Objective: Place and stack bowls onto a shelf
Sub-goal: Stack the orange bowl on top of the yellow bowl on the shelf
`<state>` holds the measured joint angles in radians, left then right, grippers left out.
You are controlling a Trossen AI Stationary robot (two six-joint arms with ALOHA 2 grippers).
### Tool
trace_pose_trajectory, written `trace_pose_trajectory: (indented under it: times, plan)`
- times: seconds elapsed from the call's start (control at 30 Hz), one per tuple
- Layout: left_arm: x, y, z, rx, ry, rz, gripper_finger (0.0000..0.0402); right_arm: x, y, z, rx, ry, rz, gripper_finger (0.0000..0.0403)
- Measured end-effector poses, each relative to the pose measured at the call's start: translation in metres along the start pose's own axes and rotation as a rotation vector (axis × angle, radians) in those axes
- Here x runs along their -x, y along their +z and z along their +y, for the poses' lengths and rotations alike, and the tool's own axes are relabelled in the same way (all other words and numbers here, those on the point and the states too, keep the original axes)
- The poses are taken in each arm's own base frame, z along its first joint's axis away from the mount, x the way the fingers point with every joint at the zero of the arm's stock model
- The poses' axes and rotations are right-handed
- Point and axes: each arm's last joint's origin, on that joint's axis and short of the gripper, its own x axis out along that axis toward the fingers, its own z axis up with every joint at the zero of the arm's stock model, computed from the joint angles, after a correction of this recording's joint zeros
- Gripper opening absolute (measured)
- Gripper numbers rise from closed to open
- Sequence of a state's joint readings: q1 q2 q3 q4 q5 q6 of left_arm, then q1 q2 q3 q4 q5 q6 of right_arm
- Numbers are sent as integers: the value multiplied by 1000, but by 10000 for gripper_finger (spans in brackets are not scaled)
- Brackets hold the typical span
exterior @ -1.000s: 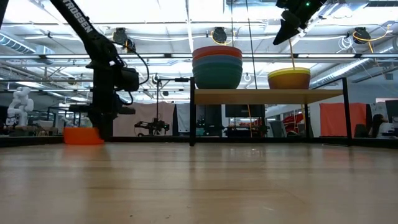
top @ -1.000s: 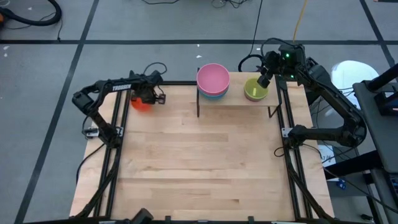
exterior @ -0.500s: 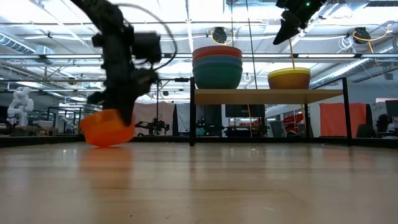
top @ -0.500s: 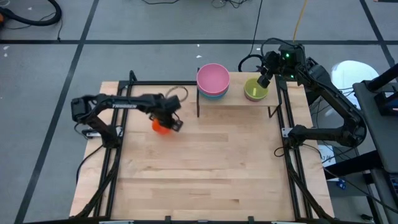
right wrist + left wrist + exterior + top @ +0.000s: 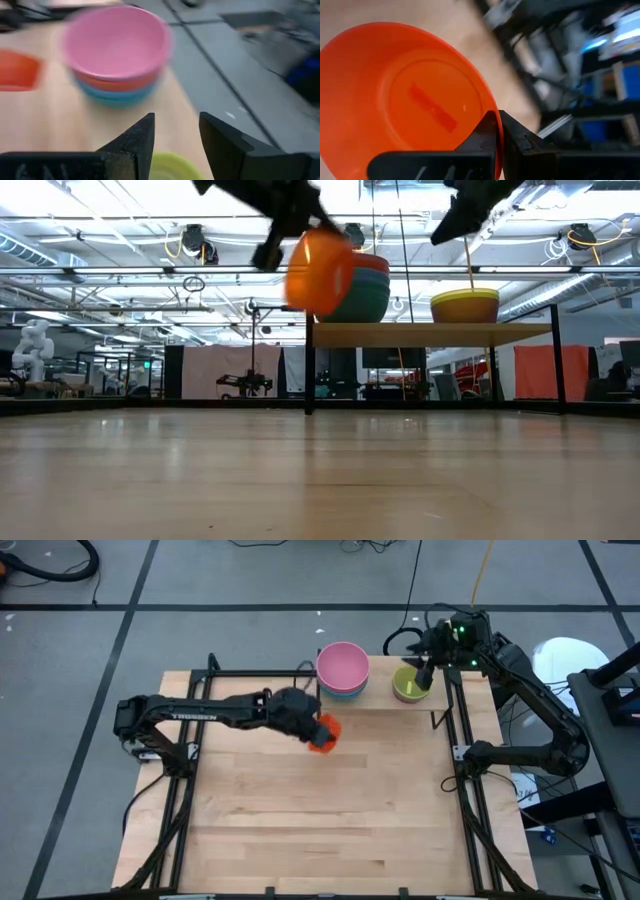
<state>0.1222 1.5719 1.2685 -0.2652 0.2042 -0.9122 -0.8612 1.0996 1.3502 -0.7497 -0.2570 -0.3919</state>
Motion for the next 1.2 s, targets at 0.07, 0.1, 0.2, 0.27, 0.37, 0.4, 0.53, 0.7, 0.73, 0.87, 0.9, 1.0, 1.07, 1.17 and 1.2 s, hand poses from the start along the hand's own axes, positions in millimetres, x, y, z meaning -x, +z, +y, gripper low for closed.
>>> trace_pose_trajectory:
  times: [0.07, 0.1, 0.2, 0.27, 0.37, 0.4, 0.53, 0.7, 0.73, 0.87, 0.9, 1.0, 1.07, 1.17, 1.2]
  plan:
    - [6, 11, -14, -25, -54, -60, 3, 0, 1, 3, 2, 89, -34, 146]
    - [9, 15, -20, -41, -76, -81, 3, 0, 1, 4, 2, 127, -50, 146]
    - [18, 25, -37, -81, -127, -130, 3, 1, 2, 6, -4, 187, -74, 146]
    - [24, 31, -48, -110, -176, -174, 3, 2, 2, 6, -11, 202, -81, 146]
    - [34, 41, -63, -149, -260, -245, 3, 3, 1, 7, -11, 205, -77, 146]
    - [37, 44, -68, -163, -289, -268, 3, 3, 1, 7, -12, 206, -76, 146]
    - [47, 55, -77, -223, -359, -353, 3, 5, -1, 9, -21, 214, -57, 146]
    - [55, 70, -74, -243, -316, -472, 3, 6, -3, 9, -18, 220, -39, 146]
    - [56, 73, -72, -237, -302, -484, 3, 6, -3, 10, -9, 219, -39, 146]
    - [55, 82, -65, -233, -289, -517, 3, 12, -2, 11, 36, 211, -60, 146]
    - [55, 84, -64, -235, -289, -524, 3, 14, -2, 12, 50, 207, -67, 146]
    - [57, 88, -62, -270, -289, -549, 3, 22, -2, 14, 67, 196, -91, 146]
    - [58, 90, -61, -292, -286, -563, 3, 28, -1, 15, 73, 190, -106, 146]
    - [60, 94, -60, -354, -285, -575, 3, 36, -1, 17, 82, 180, -126, 146]
    - [61, 94, -59, -375, -281, -581, 3, 38, -1, 18, 84, 179, -132, 146]
